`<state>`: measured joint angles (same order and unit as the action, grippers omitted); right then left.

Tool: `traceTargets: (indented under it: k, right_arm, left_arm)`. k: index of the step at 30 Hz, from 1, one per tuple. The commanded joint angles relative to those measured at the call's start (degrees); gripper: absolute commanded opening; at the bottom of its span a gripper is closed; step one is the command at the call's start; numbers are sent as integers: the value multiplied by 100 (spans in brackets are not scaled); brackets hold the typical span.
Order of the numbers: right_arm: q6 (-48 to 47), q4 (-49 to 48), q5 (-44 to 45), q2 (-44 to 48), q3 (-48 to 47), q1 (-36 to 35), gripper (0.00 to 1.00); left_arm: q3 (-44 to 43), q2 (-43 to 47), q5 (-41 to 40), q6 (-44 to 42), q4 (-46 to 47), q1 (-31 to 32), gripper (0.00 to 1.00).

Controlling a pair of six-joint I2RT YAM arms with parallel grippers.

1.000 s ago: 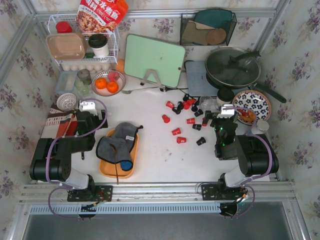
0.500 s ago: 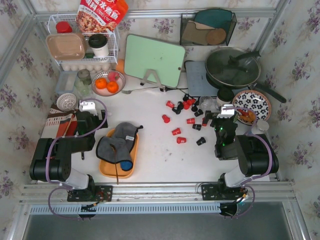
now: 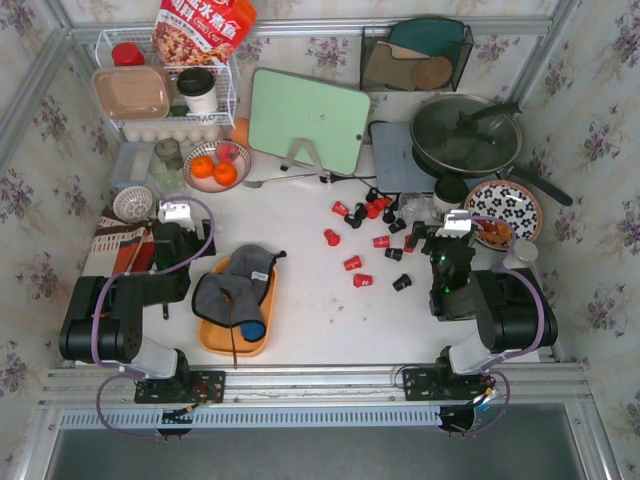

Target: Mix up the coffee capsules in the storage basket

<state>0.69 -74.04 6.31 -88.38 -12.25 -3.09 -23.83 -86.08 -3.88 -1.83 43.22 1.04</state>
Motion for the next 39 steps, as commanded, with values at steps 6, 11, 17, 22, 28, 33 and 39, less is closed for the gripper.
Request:
traceTargets:
  k: [6,11,17,22,28,33,39]
  right_arm:
    - [54,-66,85,5,11,4,100]
    - [54,-67,97,5,7,3,100]
    - [45,-58,84,8,12,4,100]
    - [45,-67,89,15,13,4,100]
    - [140,416,320,367,-77,2,100]
    - [254,1354,419,1137,-232,-3,100]
    - [608,2237,808,1781,-379,-2,100]
  left_arm:
    - [-33,21,-8,9,8,0,100]
    - [-16,31,-16,12,24,-2,100]
    - [-85,116,-97,51,-143,3,100]
    - [-441,651,-30,9,-1119,2,100]
    - [-346,1573,-198,46,-1493,7,100]
    - [-895,2452,-504,793,-2895,10,100]
    - [-3135,2028,-1428,2673,-6812,6,100]
